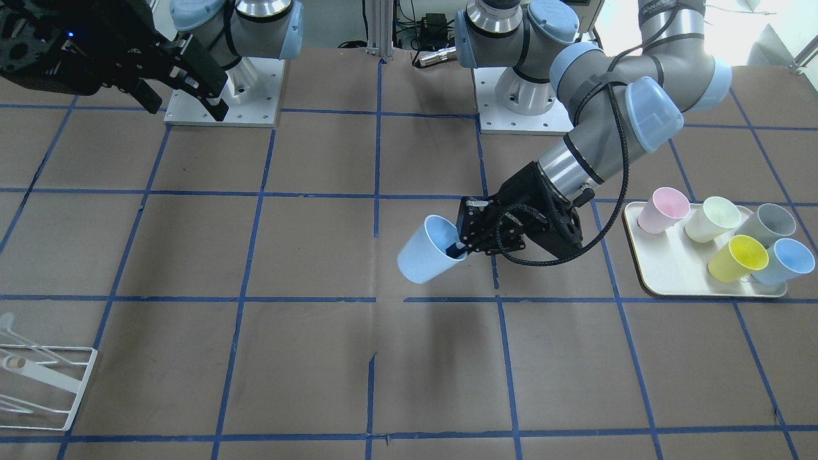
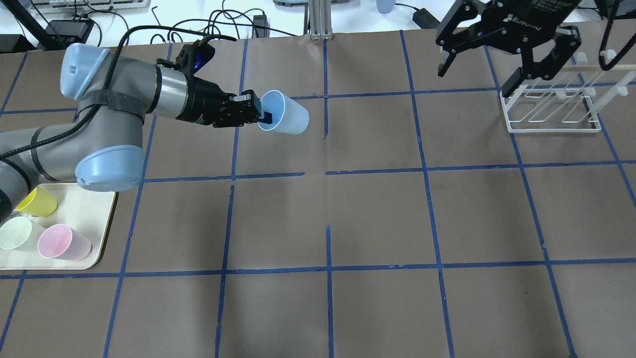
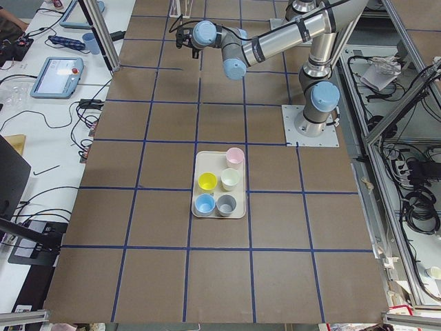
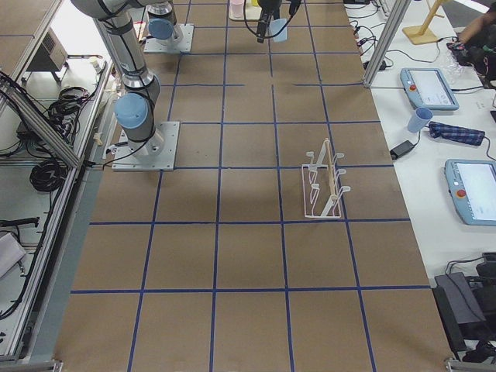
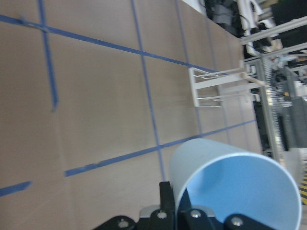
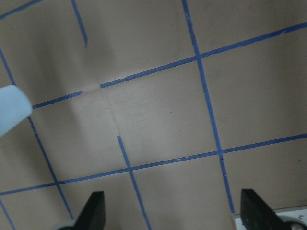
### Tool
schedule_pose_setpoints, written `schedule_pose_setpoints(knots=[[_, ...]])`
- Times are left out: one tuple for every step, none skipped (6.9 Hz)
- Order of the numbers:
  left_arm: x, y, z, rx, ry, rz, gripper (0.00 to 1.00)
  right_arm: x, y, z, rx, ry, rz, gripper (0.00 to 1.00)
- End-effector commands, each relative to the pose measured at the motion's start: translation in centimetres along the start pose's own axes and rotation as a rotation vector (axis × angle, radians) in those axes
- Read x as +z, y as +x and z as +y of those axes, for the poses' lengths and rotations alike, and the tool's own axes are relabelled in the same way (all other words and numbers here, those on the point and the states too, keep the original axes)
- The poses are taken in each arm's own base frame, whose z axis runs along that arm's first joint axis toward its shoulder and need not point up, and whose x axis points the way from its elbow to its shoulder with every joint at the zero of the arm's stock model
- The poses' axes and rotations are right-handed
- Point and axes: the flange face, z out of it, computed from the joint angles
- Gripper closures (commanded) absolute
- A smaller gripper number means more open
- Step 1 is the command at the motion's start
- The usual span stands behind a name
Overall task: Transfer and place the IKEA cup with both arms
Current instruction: 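Carry the cup with the left gripper toward the white tray while the right arm withdraws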
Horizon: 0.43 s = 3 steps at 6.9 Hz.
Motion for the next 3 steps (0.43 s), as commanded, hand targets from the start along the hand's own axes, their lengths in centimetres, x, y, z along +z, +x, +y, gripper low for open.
schedule_pose_setpoints(knots=[[-2.5,-3.7,-0.3,0.100,-0.078,-0.428,1.00,1.3,-1.3,0.1,-0.068,0.092,0.131,0.00],[-3.8,-6.2,-0.2,0.144,-0.146,-0.545,1.00,2.7,-1.2,-0.2,-0.123,0.104,0.132,0.00],[-6.4,-10.9,-0.4,0.108,-0.175,-0.585,1.00,3.2,-1.1,0.2,-0.181,0.127,0.130,0.00]])
